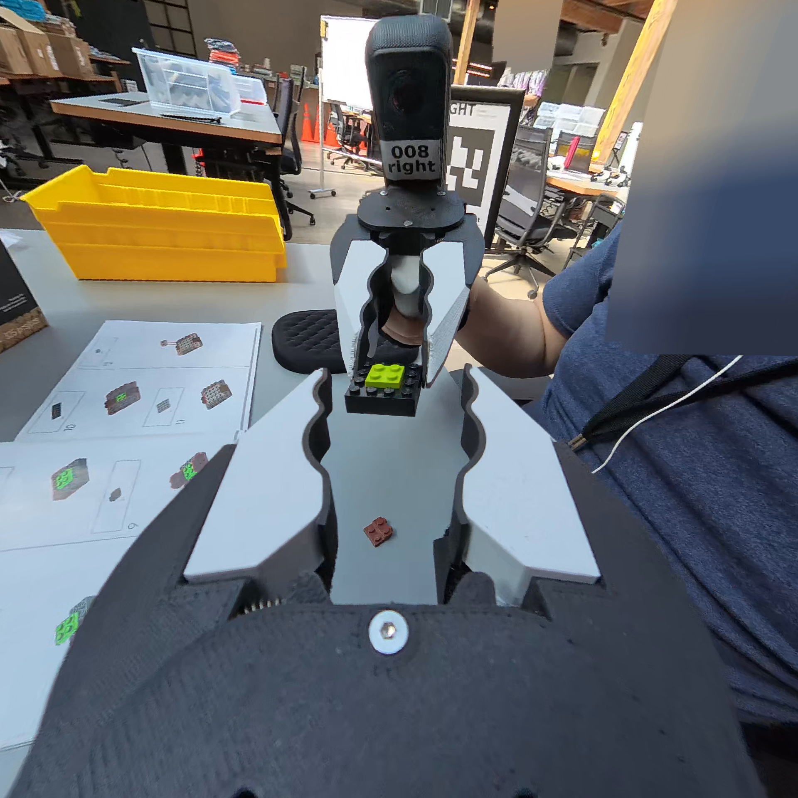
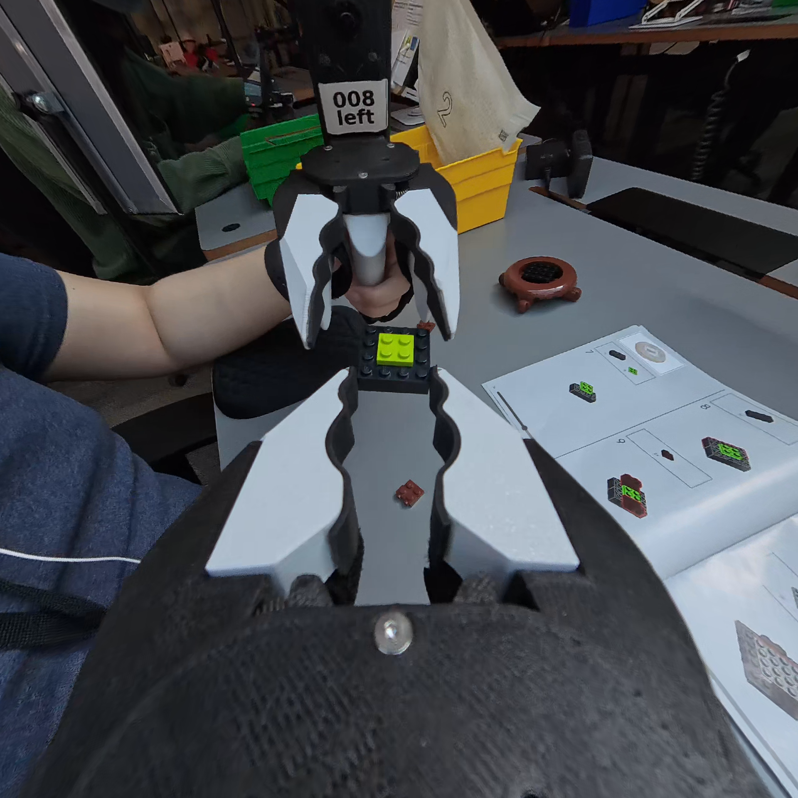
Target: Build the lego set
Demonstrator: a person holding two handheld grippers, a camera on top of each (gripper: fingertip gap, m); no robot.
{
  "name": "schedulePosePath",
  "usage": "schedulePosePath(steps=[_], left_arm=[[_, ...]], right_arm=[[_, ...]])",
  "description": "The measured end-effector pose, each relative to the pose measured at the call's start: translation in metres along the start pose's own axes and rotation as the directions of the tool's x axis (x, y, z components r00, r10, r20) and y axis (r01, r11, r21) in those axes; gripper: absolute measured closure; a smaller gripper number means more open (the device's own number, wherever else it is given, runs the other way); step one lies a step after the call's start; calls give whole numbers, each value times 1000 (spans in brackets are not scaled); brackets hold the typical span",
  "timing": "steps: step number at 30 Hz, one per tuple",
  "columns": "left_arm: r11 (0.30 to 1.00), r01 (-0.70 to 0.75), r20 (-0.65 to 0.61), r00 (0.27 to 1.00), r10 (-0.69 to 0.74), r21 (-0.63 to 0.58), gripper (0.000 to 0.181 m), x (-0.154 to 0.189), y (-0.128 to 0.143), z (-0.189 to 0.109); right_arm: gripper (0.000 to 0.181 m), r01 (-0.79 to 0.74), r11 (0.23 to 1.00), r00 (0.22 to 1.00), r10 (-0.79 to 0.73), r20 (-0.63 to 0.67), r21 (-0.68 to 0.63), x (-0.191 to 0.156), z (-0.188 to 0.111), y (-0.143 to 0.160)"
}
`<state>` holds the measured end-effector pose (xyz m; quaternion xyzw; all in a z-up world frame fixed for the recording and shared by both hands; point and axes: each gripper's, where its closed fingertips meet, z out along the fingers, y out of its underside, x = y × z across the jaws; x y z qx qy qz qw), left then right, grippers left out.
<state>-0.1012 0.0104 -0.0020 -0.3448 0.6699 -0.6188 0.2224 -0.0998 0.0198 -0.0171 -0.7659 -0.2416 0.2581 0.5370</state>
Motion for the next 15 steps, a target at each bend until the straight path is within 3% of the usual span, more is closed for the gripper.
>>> schedulePosePath(steps=[7,15], left_arm=[[998,-55,10,998,55,-15,139,2,12,-4],[998,-64,14,998,64,-1,135,4,13,-16]], right_arm=[[148,17,1000,1000,-17,-4,-16,-9,10,-4],[148,9,1000,1000,-9,3,-10,-13,13,-8]])
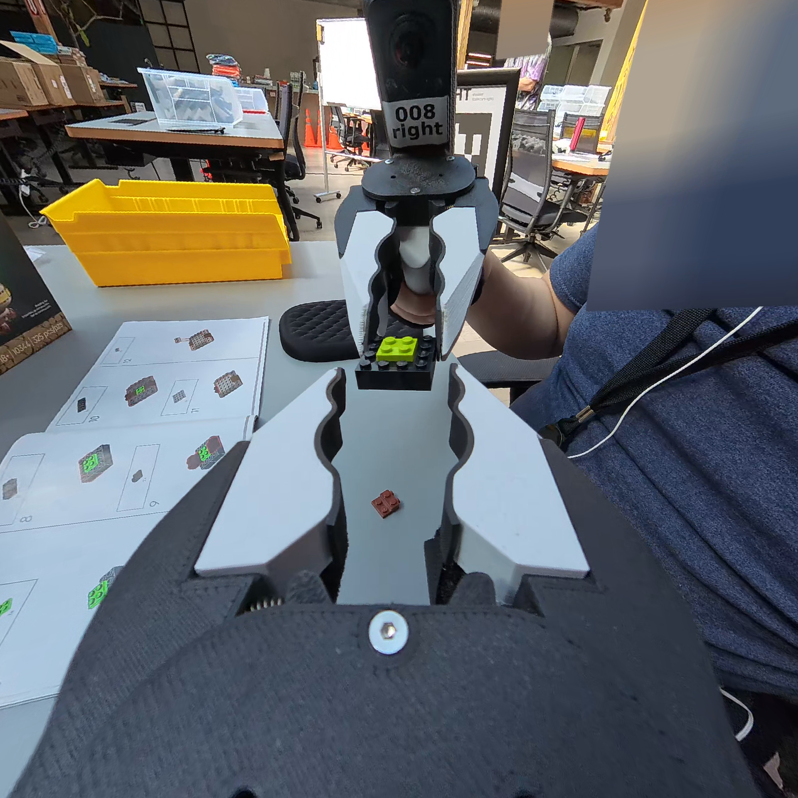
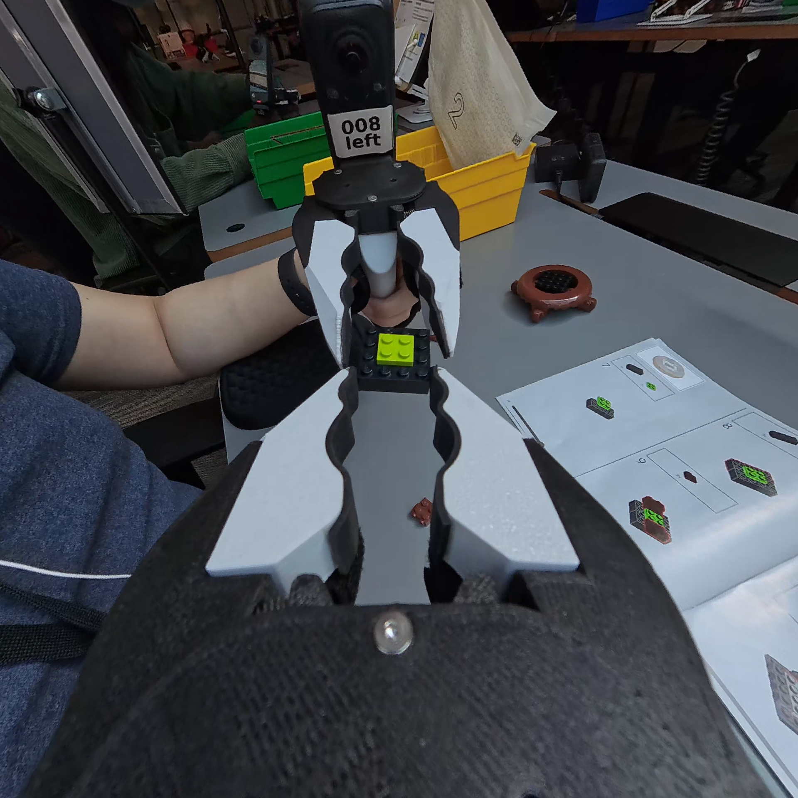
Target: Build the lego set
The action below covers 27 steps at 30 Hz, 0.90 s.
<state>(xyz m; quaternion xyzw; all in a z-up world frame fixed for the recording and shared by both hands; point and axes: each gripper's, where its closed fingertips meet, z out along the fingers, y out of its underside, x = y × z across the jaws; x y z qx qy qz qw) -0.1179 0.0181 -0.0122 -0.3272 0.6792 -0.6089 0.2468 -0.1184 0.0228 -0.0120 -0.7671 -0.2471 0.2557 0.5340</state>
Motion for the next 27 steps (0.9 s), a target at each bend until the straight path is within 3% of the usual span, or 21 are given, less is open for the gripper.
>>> schedulePosePath(steps=[7,11,14,17,22,27], left_arm=[[1000,12,-41,999,-12,-12,146,5,5,3],[1000,25,-20,999,-26,-18,136,1,9,0],[998,62,7,998,-62,-30,134,-7,19,-7],[994,106,23,994,-106,-33,135,-17,27,-13],[989,144,23,989,-143,-25,136,-19,33,-13],[980,190,54,981,-187,-55,137,-20,49,-13]], right_arm=[[148,43,999,999,-43,-4,-17,-4,4,1],[148,13,1000,998,-14,-60,-25,6,-1,7],[148,-26,997,976,8,-219,-79,43,-23,39],[149,-184,980,937,152,-315,-76,78,-49,76],[148,-226,973,882,187,-433,-39,108,-79,89],[149,-236,971,870,228,-436,37,116,-96,85]])
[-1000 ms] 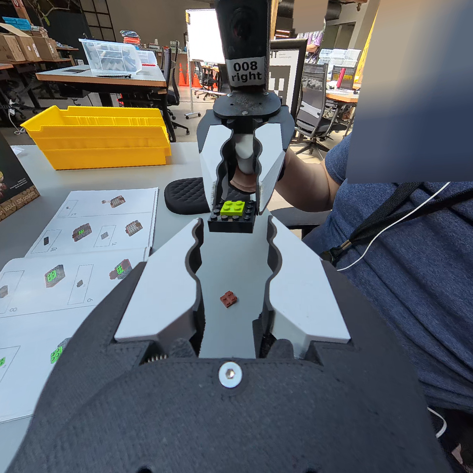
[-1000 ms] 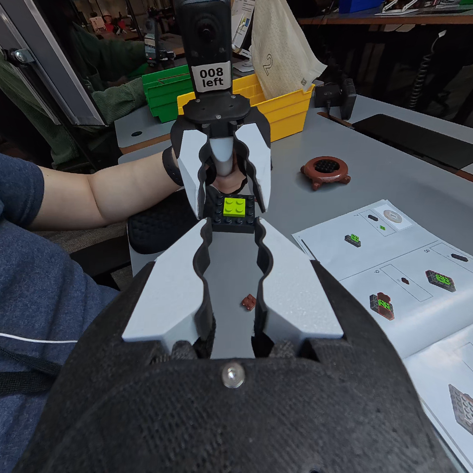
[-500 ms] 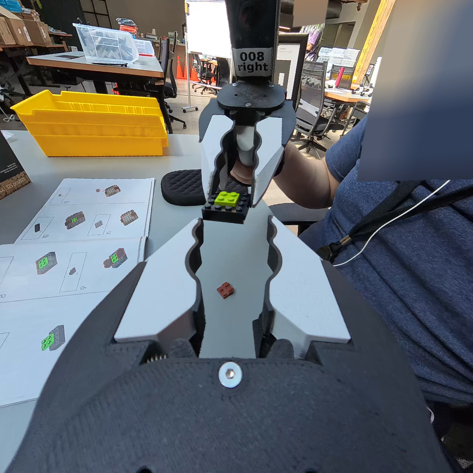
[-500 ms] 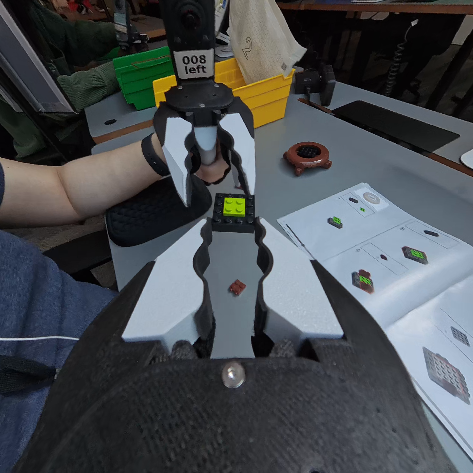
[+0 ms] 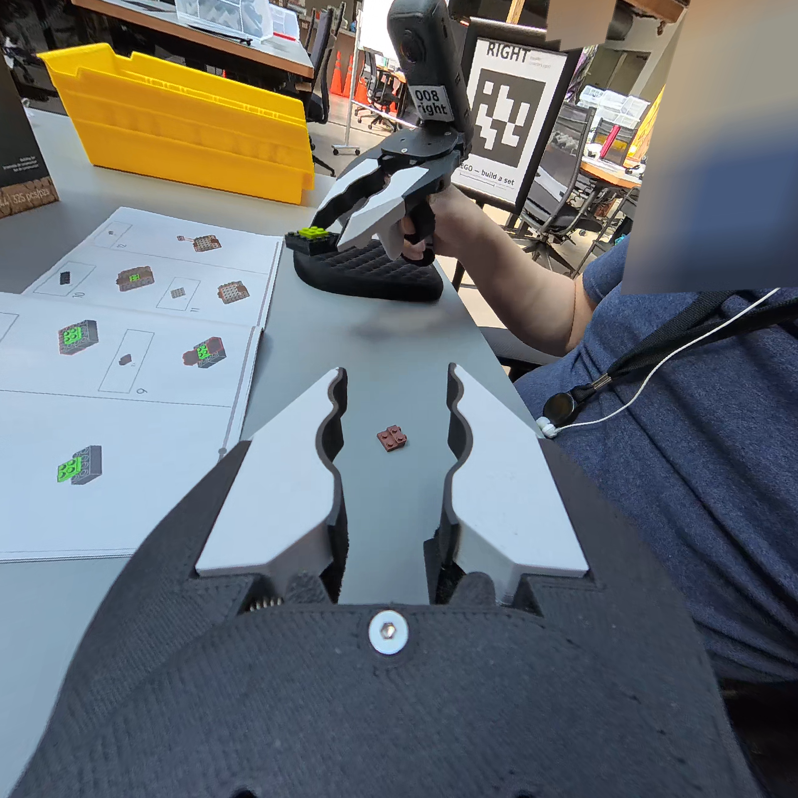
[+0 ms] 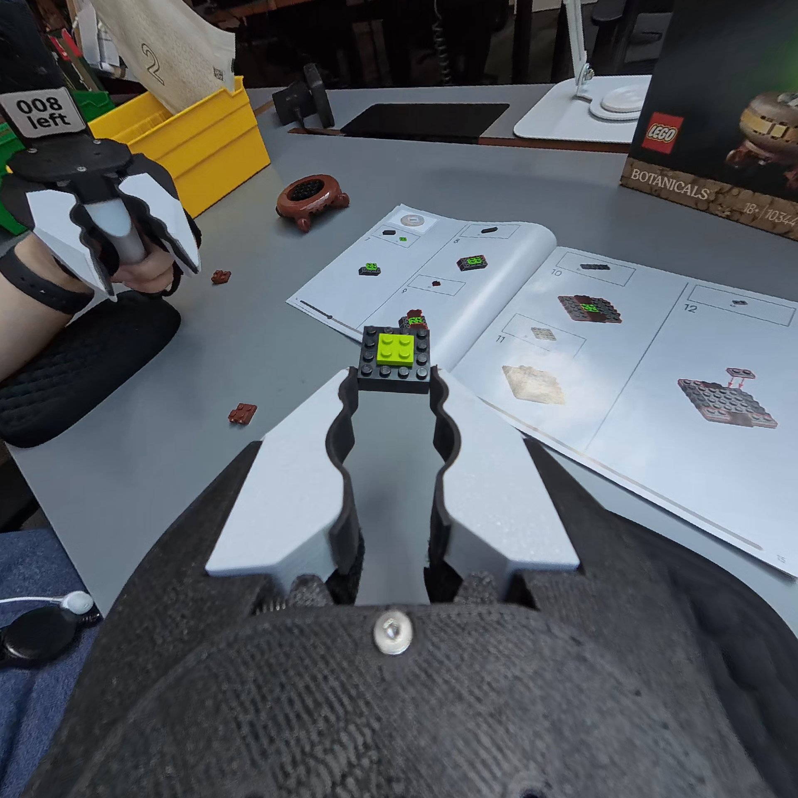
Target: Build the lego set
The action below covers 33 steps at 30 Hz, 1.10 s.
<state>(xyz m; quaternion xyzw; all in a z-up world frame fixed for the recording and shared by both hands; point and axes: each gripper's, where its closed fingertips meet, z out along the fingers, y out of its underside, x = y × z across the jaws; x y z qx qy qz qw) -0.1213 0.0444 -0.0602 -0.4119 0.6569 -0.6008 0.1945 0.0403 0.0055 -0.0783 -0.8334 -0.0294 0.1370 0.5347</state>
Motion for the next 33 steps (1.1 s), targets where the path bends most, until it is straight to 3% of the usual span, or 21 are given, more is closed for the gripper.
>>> schedulePosePath(steps=[16,23,28,33], left_arm=[[998,46,35,998,-45,-47,137,-9,0,21],[998,-32,-1,999,32,-51,132,-5,-27,36],[999,-37,-70,997,35,-22,129,10,-41,49],[998,-40,-123,991,45,38,133,27,-48,49]], right_arm=[[148,-68,998,990,66,122,13,1,-8,5],[149,-45,999,923,33,383,24,-75,-7,-37],[148,49,998,898,-55,436,26,-112,-1,-52],[148,150,989,869,-138,475,14,-140,11,-48]])
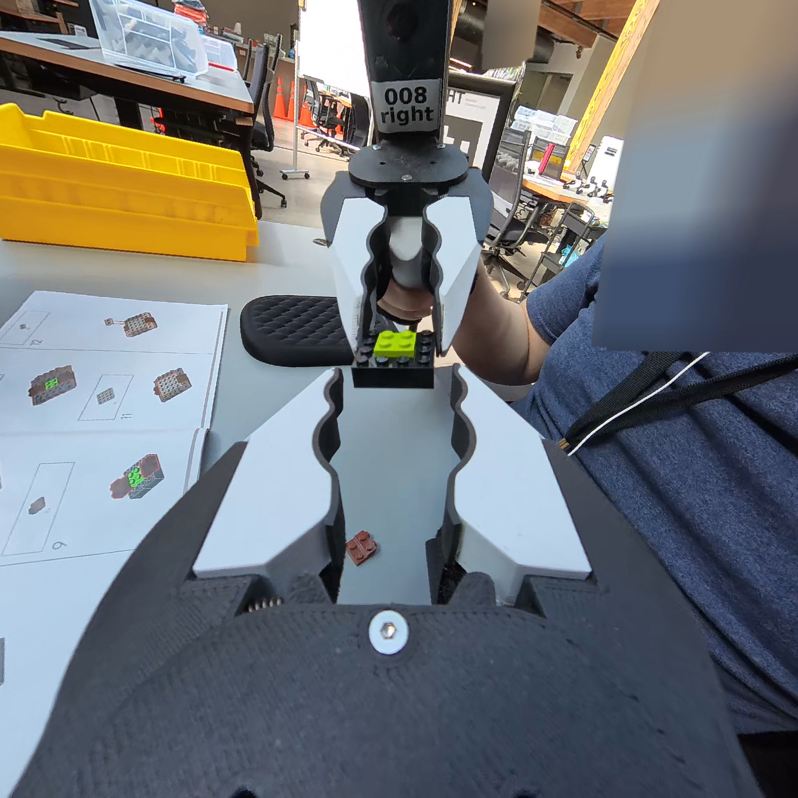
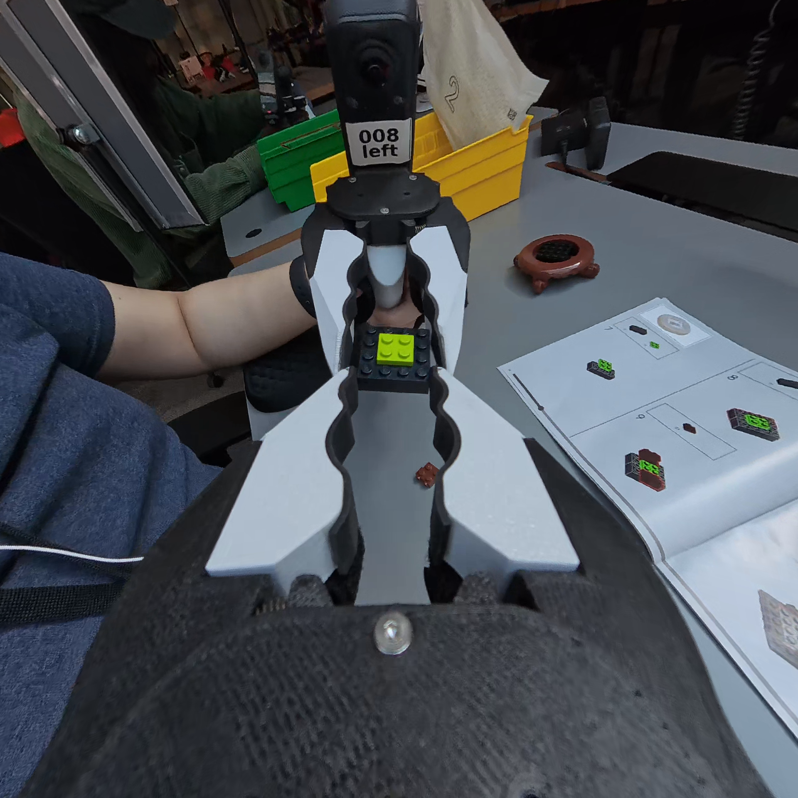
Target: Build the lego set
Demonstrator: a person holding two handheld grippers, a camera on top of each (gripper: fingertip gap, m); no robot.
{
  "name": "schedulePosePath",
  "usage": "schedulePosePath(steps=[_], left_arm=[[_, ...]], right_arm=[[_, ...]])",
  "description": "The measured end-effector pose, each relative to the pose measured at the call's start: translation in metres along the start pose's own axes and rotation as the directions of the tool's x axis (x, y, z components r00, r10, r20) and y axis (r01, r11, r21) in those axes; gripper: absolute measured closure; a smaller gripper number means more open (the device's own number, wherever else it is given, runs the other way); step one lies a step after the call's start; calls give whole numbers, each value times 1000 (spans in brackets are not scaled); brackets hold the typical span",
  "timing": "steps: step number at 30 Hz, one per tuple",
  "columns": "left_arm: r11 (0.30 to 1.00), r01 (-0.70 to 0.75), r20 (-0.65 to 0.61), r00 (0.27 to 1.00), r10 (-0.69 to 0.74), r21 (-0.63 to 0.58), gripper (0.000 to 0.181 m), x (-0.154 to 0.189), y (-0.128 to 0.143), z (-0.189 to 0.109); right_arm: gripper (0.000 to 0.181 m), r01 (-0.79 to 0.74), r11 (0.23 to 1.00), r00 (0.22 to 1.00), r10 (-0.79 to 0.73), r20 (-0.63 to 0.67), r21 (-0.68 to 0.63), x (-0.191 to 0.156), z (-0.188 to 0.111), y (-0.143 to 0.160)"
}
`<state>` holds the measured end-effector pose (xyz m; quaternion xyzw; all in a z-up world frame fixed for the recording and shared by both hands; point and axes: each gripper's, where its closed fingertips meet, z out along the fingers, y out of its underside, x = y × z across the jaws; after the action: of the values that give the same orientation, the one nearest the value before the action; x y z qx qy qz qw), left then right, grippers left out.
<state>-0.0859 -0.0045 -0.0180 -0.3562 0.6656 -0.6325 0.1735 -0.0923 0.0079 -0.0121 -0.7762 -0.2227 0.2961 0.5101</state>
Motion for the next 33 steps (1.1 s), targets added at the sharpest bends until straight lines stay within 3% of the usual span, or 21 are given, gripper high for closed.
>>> schedulePosePath(steps=[4,9,13,18,21,22,24,26,28,31,33], left_arm=[[998,-55,17,998,55,-1,141,4,3,-10],[995,-88,18,996,88,46,142,11,-3,-24],[993,-95,-15,995,96,68,147,18,-1,-34],[988,-72,-38,996,78,136,147,22,-7,-45],[982,-128,24,992,125,141,147,16,-7,-51],[979,-146,45,989,141,144,147,15,-6,-54],[969,-189,94,980,176,159,147,10,-7,-60],[952,-242,147,965,216,189,147,8,-11,-66],[947,-267,161,958,239,181,147,9,-12,-65],[950,-265,110,962,249,165,147,19,-10,-57],[947,-272,95,961,259,173,147,24,-11,-54]], right_arm=[[148,46,998,999,-46,-7,-37,-4,14,2],[149,117,991,992,-119,30,62,-13,22,-11],[149,75,990,992,-86,93,121,-22,27,-13],[150,89,989,989,-102,105,121,-25,33,-14],[136,141,978,988,-149,41,151,-20,26,-15],[137,144,979,989,-139,-45,141,-7,22,-9],[137,91,993,970,-73,-231,69,20,16,18],[137,27,998,974,-15,-226,52,10,24,42],[138,75,987,977,-44,-210,143,-11,30,31],[136,302,925,940,-248,-235,231,-28,27,-9],[137,302,918,950,-267,-159,259,-30,26,-22]])
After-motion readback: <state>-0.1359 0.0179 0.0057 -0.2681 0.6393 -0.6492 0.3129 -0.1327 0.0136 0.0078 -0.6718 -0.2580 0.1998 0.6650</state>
